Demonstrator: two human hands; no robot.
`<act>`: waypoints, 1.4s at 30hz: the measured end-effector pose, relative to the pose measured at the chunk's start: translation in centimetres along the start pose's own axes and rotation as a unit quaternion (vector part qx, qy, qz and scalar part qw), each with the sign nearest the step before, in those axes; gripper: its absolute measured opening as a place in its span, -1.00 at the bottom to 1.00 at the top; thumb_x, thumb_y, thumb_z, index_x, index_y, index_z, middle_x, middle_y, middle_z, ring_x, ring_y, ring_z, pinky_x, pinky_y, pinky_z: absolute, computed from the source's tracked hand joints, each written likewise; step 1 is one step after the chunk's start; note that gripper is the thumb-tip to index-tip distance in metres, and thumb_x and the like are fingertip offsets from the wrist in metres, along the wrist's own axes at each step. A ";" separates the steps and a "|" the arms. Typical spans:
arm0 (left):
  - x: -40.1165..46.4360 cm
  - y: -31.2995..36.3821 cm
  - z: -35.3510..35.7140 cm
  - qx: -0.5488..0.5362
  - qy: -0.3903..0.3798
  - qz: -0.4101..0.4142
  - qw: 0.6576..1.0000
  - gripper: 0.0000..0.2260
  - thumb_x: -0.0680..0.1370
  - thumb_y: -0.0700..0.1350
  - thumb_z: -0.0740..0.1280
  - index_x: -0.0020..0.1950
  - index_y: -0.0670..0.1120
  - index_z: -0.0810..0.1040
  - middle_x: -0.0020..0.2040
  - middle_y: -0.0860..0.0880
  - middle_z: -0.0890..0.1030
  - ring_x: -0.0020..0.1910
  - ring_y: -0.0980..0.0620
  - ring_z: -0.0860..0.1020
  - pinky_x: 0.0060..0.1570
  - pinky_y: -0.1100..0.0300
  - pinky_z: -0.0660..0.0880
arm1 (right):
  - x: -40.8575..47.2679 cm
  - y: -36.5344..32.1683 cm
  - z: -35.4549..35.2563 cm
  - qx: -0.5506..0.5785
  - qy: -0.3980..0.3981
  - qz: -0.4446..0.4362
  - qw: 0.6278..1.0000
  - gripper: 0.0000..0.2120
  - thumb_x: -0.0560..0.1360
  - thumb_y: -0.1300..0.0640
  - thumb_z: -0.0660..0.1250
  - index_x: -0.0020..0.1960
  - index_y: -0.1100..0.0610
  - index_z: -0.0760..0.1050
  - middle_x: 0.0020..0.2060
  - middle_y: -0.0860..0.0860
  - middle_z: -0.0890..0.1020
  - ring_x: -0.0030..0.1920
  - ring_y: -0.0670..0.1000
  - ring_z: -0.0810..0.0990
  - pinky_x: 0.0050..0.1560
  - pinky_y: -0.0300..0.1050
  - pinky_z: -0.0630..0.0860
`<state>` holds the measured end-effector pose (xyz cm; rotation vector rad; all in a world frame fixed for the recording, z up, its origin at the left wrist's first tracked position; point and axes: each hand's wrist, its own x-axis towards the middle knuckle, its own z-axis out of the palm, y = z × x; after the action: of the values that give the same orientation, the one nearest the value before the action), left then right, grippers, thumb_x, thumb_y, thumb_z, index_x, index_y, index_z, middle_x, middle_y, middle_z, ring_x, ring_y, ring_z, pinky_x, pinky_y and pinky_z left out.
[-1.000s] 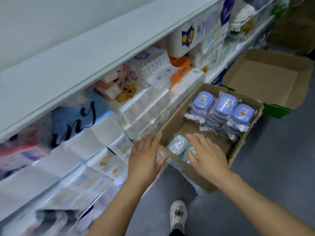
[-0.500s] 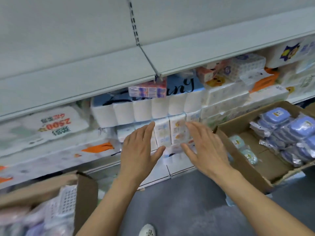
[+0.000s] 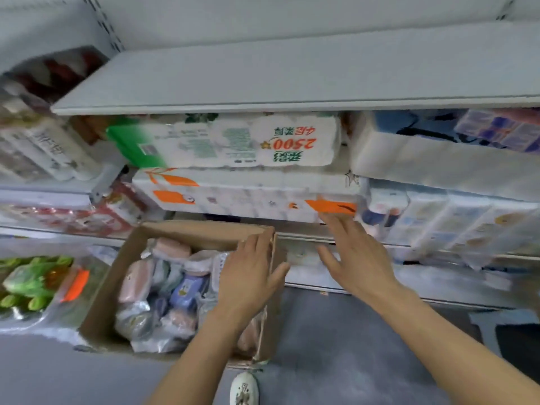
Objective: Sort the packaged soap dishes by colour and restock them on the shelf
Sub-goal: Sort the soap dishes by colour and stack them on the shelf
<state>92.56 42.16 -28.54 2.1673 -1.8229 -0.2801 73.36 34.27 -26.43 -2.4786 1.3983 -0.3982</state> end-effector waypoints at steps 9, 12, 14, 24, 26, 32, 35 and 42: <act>-2.6 -21.6 0.1 0.012 -0.126 -0.144 0.982 -0.42 0.57 0.19 0.26 0.53 0.06 0.19 0.42 0.02 0.38 0.35 -0.04 0.40 0.16 0.06 0.43 | 7.4 -13.5 14.9 0.046 -0.182 0.007 0.982 -0.53 0.62 -0.05 0.15 0.50 -0.11 0.13 0.45 -0.12 0.26 0.34 0.00 0.38 0.05 -0.04 0.49; -3.0 -27.6 0.4 0.000 -0.144 -0.188 0.971 -0.42 0.57 0.14 0.29 0.53 0.02 0.22 0.41 0.00 0.40 0.35 -0.06 0.40 0.17 0.06 0.41 | 9.0 -17.0 19.0 0.067 -0.234 0.015 0.970 -0.59 0.62 -0.03 0.14 0.45 -0.10 0.19 0.40 -0.09 0.35 0.33 -0.01 0.40 0.14 0.00 0.48; -3.1 -31.0 0.6 -0.009 -0.148 -0.215 0.965 -0.42 0.57 0.14 0.29 0.53 0.00 0.23 0.42 -0.01 0.38 0.37 -0.08 0.38 0.20 0.02 0.40 | 9.9 -19.0 21.8 0.088 -0.264 0.024 0.960 -0.61 0.63 0.00 0.14 0.45 -0.08 0.23 0.39 -0.09 0.39 0.34 -0.03 0.40 0.23 -0.04 0.43; 1.2 -39.5 4.2 0.202 -0.185 -0.108 0.956 -0.49 0.62 0.16 0.15 0.51 -0.03 0.24 0.48 0.01 0.33 0.51 0.00 0.16 0.50 -0.09 0.01 | 13.1 -25.9 36.8 0.257 -0.348 0.227 0.873 -0.74 0.48 0.15 0.30 -0.36 0.14 0.40 -0.38 0.14 0.53 -0.28 0.13 0.55 -0.23 0.01 0.41; 2.4 -40.4 5.6 0.237 -0.205 -0.112 0.943 -0.44 0.61 0.21 0.14 0.51 -0.08 0.26 0.48 -0.03 0.30 0.52 -0.05 0.12 0.50 -0.17 -0.04 | 13.9 -27.0 39.3 0.312 -0.334 0.302 0.836 -0.77 0.50 0.12 0.32 -0.31 0.16 0.47 -0.31 0.15 0.59 -0.23 0.14 0.60 -0.23 0.01 0.42; 4.6 -41.1 8.9 0.311 -0.238 -0.113 0.913 -0.51 0.62 0.12 0.18 0.48 -0.08 0.32 0.41 -0.10 0.29 0.45 -0.12 0.13 0.41 -0.18 0.06 | 16.4 -29.1 43.2 0.313 -0.330 0.402 0.794 -0.61 0.59 0.00 0.25 0.24 0.29 0.49 0.14 0.20 0.59 0.17 0.20 0.57 -0.01 -0.08 0.44; 4.5 -41.1 9.2 0.339 -0.236 -0.110 0.904 -0.53 0.63 0.07 0.18 0.49 -0.11 0.29 0.40 -0.12 0.28 0.42 -0.14 0.16 0.35 -0.12 0.14 | 16.4 -29.5 44.1 0.288 -0.316 0.416 0.803 -0.58 0.59 -0.04 0.25 0.27 0.26 0.45 0.18 0.17 0.57 0.20 0.18 0.54 0.07 -0.07 0.41; 3.7 -41.2 8.3 0.249 -0.218 -0.139 0.934 -0.40 0.48 0.28 0.31 0.37 -0.08 0.40 0.35 -0.07 0.35 0.39 -0.09 0.21 0.45 -0.14 0.06 | 14.5 -28.2 42.1 0.371 -0.235 0.438 0.785 -0.64 0.34 -0.01 0.47 0.07 0.11 0.52 -0.09 0.06 0.63 -0.10 0.12 0.63 -0.02 0.05 0.62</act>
<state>128.61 44.01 -50.40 2.9210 -1.9660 -0.4261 118.06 39.86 -53.68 -1.0283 1.5569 -0.0635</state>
